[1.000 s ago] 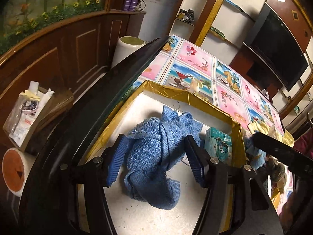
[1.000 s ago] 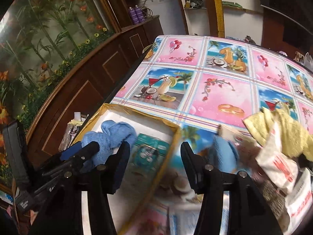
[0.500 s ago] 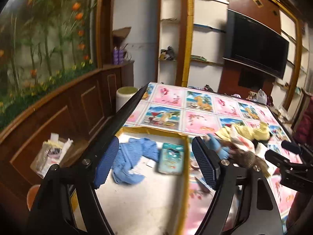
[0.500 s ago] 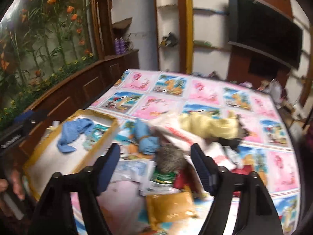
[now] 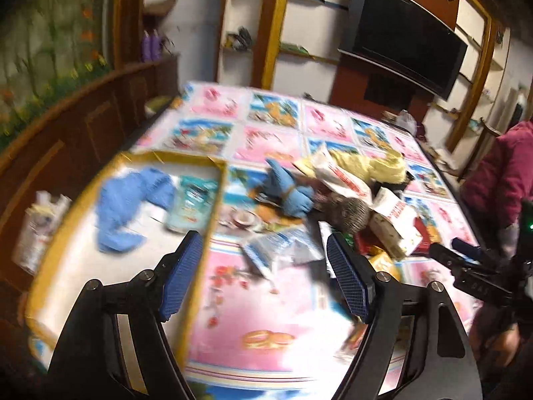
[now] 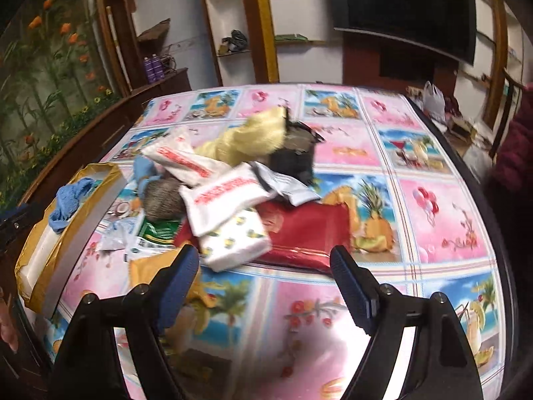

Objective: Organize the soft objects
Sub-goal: 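Move both grippers back over the pile toward the next packets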

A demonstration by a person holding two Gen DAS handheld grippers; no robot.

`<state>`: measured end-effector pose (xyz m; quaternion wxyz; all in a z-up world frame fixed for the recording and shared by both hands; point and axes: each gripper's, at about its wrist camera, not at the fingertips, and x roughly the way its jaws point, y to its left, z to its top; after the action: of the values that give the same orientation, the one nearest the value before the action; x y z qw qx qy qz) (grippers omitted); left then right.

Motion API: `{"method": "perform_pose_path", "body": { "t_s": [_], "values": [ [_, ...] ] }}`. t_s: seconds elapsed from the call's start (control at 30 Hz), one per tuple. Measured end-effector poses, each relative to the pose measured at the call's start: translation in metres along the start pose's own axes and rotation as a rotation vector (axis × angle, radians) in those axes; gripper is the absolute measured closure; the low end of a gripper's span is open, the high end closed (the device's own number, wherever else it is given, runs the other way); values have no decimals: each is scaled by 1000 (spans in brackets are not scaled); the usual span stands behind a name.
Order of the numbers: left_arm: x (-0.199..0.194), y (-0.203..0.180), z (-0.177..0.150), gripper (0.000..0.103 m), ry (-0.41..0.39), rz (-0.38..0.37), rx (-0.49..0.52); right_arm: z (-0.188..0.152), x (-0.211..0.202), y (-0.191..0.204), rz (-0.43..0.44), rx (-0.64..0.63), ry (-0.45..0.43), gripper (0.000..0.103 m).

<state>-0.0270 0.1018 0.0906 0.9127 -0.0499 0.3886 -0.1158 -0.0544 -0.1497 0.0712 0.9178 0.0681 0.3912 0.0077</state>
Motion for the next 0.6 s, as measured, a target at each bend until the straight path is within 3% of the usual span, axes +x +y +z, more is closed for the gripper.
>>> {"method": "perform_pose_path", "body": {
  "t_s": [0.1,0.23,0.4,0.53,0.6],
  "values": [
    [33,-2,1,25,91,-6,-12,-7,6,-19,33,52,19,22],
    [72,-17,10,25,131,84,38,-12,8,-23,74,64,25,22],
    [113,-30,12,25,214,101,112,-13,11,-15,119,31,41,22],
    [104,-46,-5,25,265,5,207,-13,10,-8,174,-6,55,22],
    [95,-52,-18,25,317,-102,237,-14,12,-2,192,-30,73,22]
  ]
}}
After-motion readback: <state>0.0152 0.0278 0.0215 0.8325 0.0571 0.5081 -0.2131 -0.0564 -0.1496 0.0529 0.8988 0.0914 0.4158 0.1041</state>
